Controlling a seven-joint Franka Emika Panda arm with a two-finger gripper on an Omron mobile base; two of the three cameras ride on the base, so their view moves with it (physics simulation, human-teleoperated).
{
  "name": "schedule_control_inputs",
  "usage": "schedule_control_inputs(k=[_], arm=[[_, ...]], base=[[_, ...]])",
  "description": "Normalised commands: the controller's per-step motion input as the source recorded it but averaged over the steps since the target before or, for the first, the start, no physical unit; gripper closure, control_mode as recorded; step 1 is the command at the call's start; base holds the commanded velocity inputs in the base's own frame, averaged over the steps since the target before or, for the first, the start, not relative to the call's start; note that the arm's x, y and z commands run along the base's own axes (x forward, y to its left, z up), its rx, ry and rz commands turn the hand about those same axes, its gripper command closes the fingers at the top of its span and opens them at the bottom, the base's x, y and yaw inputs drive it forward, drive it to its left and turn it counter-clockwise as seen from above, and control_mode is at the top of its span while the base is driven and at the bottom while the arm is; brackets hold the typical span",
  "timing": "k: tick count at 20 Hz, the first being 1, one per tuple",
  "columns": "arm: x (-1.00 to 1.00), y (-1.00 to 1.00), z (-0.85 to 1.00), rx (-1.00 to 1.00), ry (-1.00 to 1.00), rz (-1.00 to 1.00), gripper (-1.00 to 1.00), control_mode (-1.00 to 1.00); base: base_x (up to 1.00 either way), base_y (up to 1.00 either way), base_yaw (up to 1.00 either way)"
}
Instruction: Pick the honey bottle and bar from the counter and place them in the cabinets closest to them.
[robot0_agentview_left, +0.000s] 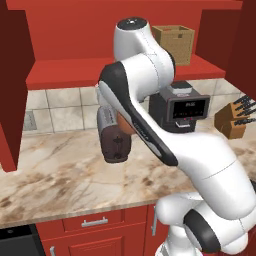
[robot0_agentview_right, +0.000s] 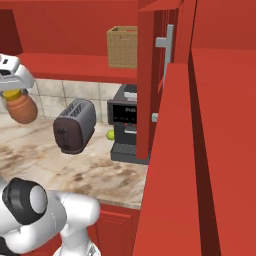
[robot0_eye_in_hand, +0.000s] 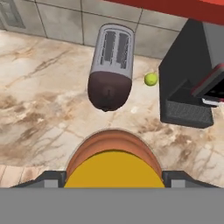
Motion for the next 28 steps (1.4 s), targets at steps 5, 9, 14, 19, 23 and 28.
schedule_control_inputs(k=[5,9,14,19,23,28], arm=[[-0.18,-0.13,-0.23,-0.04,-0.11,0.15,1.0,-1.0],[-0.27,-0.17,-0.71,-0.11,-0.02,0.21,1.0,-1.0],[-0.03,-0.21,-0.1,-0.06,-0.16,0.15,1.0,-1.0],[0.06,-0.15,0.17,-0.04,-0.22,0.1,1.0,-1.0],[0.15,-0.08,0.59,0.02,-0.12,0.04,1.0,-1.0],[0.11,-0.02,0.78,0.07,-0.07,0.02,1.0,-1.0]], base=[[0.0,0.0,0.0],[0.0,0.0,0.0],[0.0,0.0,0.0],[0.0,0.0,0.0],[0.0,0.0,0.0],[0.0,0.0,0.0]])
